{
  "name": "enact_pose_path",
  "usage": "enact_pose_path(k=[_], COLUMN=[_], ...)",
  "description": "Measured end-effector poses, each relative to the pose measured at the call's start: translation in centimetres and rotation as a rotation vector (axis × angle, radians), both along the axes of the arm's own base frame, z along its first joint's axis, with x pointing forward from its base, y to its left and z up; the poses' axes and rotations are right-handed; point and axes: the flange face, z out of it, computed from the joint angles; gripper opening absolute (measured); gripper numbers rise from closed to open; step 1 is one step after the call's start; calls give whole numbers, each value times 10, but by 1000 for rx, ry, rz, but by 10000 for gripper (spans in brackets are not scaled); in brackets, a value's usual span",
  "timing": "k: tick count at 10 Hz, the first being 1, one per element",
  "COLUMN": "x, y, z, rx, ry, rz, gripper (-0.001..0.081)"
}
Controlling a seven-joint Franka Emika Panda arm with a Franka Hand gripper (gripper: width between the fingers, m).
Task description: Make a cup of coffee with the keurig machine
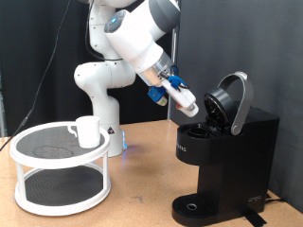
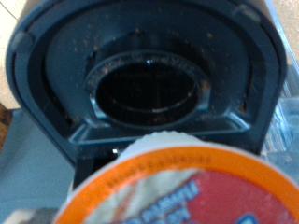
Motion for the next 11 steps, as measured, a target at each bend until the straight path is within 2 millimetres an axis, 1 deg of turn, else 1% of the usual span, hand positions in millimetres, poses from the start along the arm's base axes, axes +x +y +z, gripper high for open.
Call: enact_pose_path(k=[5, 11], x=[7, 7], y=[11, 26], z=[-25, -34], rx=[-18, -22], ry=[13, 16], rz=[12, 30], gripper=[373, 373])
